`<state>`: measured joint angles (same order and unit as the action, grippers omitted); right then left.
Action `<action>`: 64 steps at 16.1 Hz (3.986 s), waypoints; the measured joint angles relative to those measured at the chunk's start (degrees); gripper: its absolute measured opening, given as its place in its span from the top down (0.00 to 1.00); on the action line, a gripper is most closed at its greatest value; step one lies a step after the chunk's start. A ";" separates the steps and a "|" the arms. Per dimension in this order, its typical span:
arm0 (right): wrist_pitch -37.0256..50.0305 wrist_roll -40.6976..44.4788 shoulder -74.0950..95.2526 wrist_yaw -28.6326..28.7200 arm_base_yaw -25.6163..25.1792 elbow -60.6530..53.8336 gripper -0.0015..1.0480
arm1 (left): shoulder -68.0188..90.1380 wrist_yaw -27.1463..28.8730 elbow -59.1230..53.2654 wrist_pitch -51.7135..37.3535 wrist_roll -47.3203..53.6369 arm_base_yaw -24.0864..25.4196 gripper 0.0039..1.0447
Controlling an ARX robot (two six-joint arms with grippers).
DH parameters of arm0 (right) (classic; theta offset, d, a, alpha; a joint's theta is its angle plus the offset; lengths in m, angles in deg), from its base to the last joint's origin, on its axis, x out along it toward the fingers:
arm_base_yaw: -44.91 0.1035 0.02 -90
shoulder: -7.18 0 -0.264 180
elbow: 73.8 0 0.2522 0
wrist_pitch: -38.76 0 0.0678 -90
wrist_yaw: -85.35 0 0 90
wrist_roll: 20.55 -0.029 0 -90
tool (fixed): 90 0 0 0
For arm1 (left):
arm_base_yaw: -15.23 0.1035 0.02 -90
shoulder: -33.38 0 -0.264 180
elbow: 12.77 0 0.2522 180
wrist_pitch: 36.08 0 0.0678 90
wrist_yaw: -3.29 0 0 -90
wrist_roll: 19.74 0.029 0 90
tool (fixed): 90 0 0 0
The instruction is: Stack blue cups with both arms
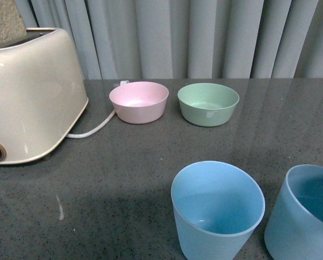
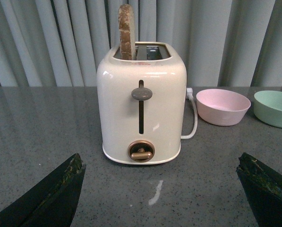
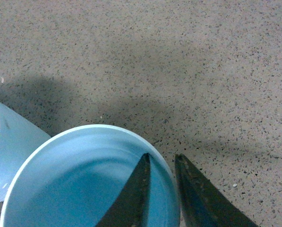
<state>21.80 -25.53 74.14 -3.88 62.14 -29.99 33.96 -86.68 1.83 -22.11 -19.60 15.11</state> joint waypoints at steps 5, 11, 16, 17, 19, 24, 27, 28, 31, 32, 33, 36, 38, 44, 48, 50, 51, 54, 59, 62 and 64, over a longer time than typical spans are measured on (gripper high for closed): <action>-3.54 -0.81 -4.76 0.87 -1.97 2.58 0.98 | 0.00 0.00 0.00 0.00 0.00 0.00 0.06; -10.93 -1.55 -13.46 2.38 4.96 12.39 0.98 | 0.00 -0.02 0.00 0.00 0.00 0.00 0.06; -8.94 -6.21 -10.95 -1.70 9.88 11.58 0.98 | 0.00 0.00 0.00 0.00 0.00 0.00 0.06; -8.26 -6.67 -10.23 -1.70 10.14 11.19 0.98 | 0.00 0.00 0.00 0.00 0.00 0.00 0.06; -7.72 -6.67 -8.79 0.90 10.03 10.38 0.98 | 0.00 0.00 0.00 0.00 0.00 0.00 0.06; -6.19 -6.99 -5.97 4.59 5.66 9.64 0.98 | 0.00 -0.02 0.00 0.00 0.00 0.00 0.06; -6.62 -7.28 -5.77 6.25 8.68 9.66 0.98 | 0.00 0.02 0.00 0.00 0.00 0.00 0.06; -6.60 -7.41 -5.53 6.27 8.70 9.75 0.98 | 0.00 0.00 0.00 0.02 0.00 0.00 0.06; -6.69 -7.34 -5.44 5.49 9.88 9.79 0.98 | 0.00 -0.02 0.00 0.00 0.00 0.00 0.06; -7.02 -7.21 -4.76 5.81 10.27 9.84 0.98 | 0.00 0.00 0.00 0.00 0.00 0.00 0.06; -7.17 -7.15 -3.76 5.73 10.95 9.84 0.98 | 0.00 0.00 0.00 0.00 0.00 0.00 0.06; -6.84 -7.02 -3.08 6.23 11.19 9.84 0.79 | 0.00 0.00 0.00 0.00 0.00 0.00 0.06; -6.64 -7.02 -3.23 6.40 10.95 9.84 0.74 | 0.00 0.00 0.00 0.00 0.00 0.00 0.06; 4.44 -13.94 -8.74 11.67 -8.57 5.14 0.07 | 0.00 0.00 0.00 0.00 0.00 0.00 0.06; 19.21 -10.29 -18.01 9.79 -18.27 -10.34 0.12 | 0.00 0.00 0.00 0.00 0.00 0.00 0.06; 28.22 -0.24 -29.88 0.00 -17.29 -21.18 0.37 | 0.00 0.00 0.00 0.00 0.00 0.00 0.06; 26.03 0.83 -33.07 -0.57 -17.31 -22.34 0.42 | 0.00 0.00 0.00 0.00 0.00 0.00 0.06; 16.37 3.08 -44.59 -0.68 -17.25 -24.04 0.61 | 0.00 -0.02 0.00 0.00 0.00 0.00 0.06; 3.30 4.57 -64.83 -0.68 -17.25 -27.36 0.98 | 0.00 -0.02 0.00 0.00 0.00 0.00 0.06; 2.89 4.61 -66.53 -0.72 -17.25 -29.31 0.98 | 0.00 0.07 0.00 -0.02 0.00 0.00 0.06; 3.10 4.63 -66.71 -0.74 -17.25 -29.31 0.98 | 0.00 0.00 0.00 0.00 0.00 0.00 0.06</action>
<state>24.91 -20.89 7.43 -4.62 44.90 -59.30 33.96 -86.68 1.83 -22.11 -19.60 15.11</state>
